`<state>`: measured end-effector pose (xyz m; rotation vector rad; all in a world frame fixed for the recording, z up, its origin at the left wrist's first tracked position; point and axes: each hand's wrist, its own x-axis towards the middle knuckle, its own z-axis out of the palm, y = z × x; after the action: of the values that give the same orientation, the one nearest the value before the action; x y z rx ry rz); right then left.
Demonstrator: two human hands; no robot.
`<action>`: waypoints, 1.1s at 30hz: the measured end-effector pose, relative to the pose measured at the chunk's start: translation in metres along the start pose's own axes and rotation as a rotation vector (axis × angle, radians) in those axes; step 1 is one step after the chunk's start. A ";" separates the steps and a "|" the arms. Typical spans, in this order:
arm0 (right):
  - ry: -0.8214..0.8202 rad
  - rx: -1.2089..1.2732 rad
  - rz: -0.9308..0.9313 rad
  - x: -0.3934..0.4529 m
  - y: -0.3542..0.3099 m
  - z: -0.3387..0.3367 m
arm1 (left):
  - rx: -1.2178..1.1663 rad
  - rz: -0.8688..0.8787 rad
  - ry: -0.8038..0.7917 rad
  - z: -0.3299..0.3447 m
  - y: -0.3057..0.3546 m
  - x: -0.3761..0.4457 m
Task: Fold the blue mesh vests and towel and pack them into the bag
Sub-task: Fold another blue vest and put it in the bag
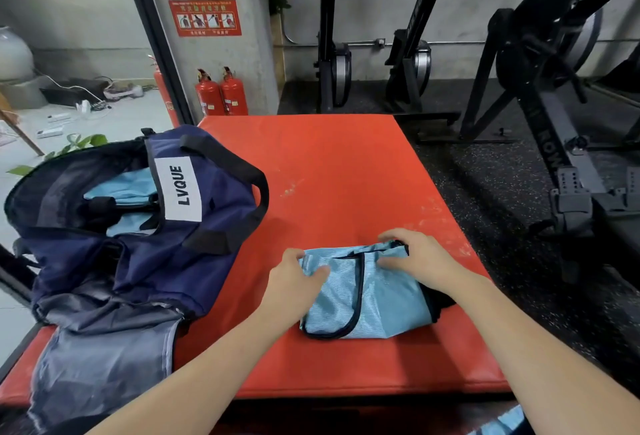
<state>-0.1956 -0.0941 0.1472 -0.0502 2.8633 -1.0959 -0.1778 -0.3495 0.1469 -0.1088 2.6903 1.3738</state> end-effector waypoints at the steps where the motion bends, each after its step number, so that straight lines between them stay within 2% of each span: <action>1: 0.008 -0.012 -0.011 0.002 0.001 0.000 | 0.011 0.002 -0.033 0.000 0.001 -0.006; 4: 0.034 -0.035 -0.018 0.004 0.001 0.002 | 0.063 0.076 -0.077 0.002 -0.003 -0.025; 9: 0.141 -0.045 -0.008 0.005 -0.002 0.008 | 0.018 0.143 0.044 0.006 -0.014 -0.033; 13: 0.186 -0.192 0.021 0.004 -0.010 0.014 | 0.048 0.175 0.114 0.010 -0.017 -0.027; 14: 0.193 -0.244 0.017 0.003 -0.012 0.016 | 0.119 0.182 0.125 0.010 -0.017 -0.026; 18: 0.212 -0.466 -0.034 0.005 -0.016 0.020 | 0.657 0.206 0.173 0.005 -0.013 -0.023; 20: 0.224 -0.524 -0.045 0.005 -0.019 0.021 | 0.755 0.355 0.269 0.002 -0.016 -0.012; 22: 0.235 -0.524 -0.043 0.004 -0.022 0.021 | 0.719 0.586 0.294 0.002 -0.025 0.005; 24: 0.219 -0.496 -0.046 0.000 -0.023 0.019 | 0.626 0.748 0.200 0.001 -0.029 0.017; 25: 0.217 -0.491 -0.053 -0.003 -0.024 0.018 | 0.591 0.766 0.139 -0.001 -0.029 0.020; 29: 0.317 -0.476 -0.142 -0.024 -0.035 0.017 | 0.503 0.605 -0.029 -0.004 -0.034 0.029; 31: 0.344 -0.310 -0.124 -0.041 -0.047 0.020 | 0.432 0.552 -0.069 -0.006 -0.037 0.032; 33: 0.224 -0.066 -0.009 -0.055 -0.052 0.024 | 0.417 0.539 -0.070 -0.009 -0.037 0.033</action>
<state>-0.1383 -0.1457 0.1680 0.0603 3.0992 -1.0714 -0.2071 -0.3782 0.1180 0.7305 2.9936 0.8389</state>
